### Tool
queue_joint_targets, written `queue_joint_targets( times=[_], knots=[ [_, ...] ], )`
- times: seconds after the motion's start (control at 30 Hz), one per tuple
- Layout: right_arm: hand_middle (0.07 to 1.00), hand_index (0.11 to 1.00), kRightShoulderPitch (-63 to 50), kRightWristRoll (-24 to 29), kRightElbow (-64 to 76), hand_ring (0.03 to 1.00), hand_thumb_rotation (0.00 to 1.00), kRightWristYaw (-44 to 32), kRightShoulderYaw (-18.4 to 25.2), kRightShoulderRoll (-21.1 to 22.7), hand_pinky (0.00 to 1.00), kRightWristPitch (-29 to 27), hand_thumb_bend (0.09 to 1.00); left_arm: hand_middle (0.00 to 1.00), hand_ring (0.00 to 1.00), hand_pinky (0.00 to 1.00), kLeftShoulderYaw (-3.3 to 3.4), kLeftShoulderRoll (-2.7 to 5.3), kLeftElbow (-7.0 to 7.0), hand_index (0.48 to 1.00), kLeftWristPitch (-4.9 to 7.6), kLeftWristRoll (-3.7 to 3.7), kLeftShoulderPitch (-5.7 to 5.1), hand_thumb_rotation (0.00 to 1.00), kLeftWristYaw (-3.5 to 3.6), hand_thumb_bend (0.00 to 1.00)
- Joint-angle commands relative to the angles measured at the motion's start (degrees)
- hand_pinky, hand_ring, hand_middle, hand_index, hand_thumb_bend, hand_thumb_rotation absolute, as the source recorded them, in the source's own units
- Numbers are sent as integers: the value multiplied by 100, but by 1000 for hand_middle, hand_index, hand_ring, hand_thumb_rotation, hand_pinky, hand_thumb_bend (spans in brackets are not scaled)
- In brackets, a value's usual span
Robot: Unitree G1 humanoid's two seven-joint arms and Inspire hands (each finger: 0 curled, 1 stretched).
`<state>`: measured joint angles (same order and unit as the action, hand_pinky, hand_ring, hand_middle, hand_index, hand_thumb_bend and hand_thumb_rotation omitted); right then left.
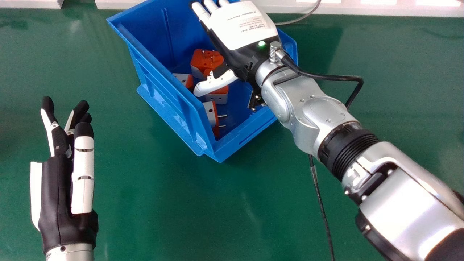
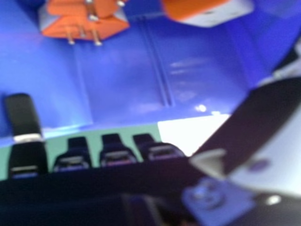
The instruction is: Pick all objects and put in blue box
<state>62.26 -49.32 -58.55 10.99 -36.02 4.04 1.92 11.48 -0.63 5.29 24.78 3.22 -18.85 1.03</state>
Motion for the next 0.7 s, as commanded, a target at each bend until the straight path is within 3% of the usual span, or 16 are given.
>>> queue_joint_targets(
  times=[0.0,0.13,0.23,0.3,0.37,0.5,0.67],
  knots=[
    [1000,1000,-71,92,456,1000,664,232,174,190,878,18,614,925,928,910,-4,-59,-1,934,178,-76,45,892,-25,401],
    [1000,1000,-713,130,1555,1000,665,394,411,498,869,75,519,919,922,896,-6,-59,-51,930,187,-119,132,887,-42,449],
    [992,976,-1306,82,2496,964,638,538,595,723,814,128,488,921,926,912,-9,-71,-99,933,210,-80,184,886,-12,460],
    [995,972,-1804,145,3204,956,644,589,770,875,801,77,453,927,937,943,-15,-72,-102,938,185,22,208,882,46,450],
    [998,974,-2343,224,3906,954,645,667,956,1001,809,-5,429,928,939,951,-12,-82,-101,940,166,65,224,878,78,452],
    [998,979,-3330,278,5019,958,626,803,1233,1183,839,-159,402,928,940,947,-12,-94,-109,939,147,88,240,875,100,450],
    [1000,1000,-4633,378,5946,995,748,1152,1528,1281,887,-526,385,915,928,937,-16,-94,-136,928,115,84,262,851,106,485]
  ],
)
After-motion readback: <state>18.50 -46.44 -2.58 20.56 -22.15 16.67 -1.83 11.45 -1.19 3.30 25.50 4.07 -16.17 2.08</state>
